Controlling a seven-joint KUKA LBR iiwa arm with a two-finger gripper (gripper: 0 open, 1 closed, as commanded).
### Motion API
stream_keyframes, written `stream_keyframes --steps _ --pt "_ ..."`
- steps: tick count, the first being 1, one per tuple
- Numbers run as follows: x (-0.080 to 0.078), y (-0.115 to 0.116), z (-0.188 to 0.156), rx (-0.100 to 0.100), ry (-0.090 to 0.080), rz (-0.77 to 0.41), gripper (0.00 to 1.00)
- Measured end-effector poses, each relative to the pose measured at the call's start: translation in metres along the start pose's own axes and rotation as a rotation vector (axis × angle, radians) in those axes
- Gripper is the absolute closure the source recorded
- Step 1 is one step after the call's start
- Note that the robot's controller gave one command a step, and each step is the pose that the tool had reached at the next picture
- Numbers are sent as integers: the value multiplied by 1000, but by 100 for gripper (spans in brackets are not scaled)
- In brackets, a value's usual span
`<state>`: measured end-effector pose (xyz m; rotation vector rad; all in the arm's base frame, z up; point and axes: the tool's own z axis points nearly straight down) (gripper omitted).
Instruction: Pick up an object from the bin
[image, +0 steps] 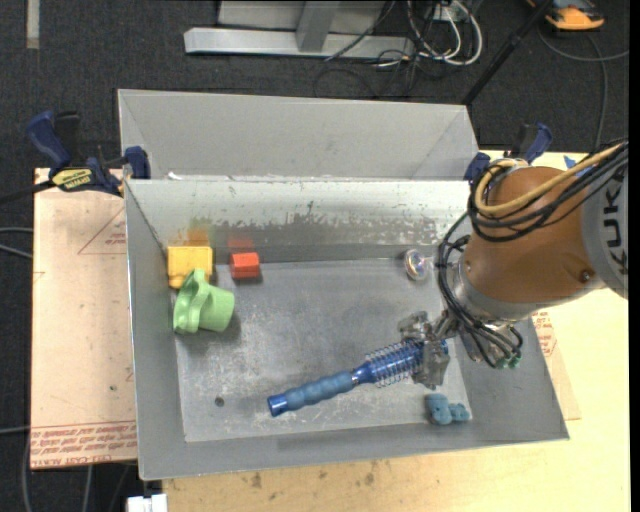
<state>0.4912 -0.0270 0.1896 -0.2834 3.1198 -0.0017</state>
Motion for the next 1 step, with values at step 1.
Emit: stream_keyframes --steps 1 --pt "9 -23 -59 0 3 -273 100"
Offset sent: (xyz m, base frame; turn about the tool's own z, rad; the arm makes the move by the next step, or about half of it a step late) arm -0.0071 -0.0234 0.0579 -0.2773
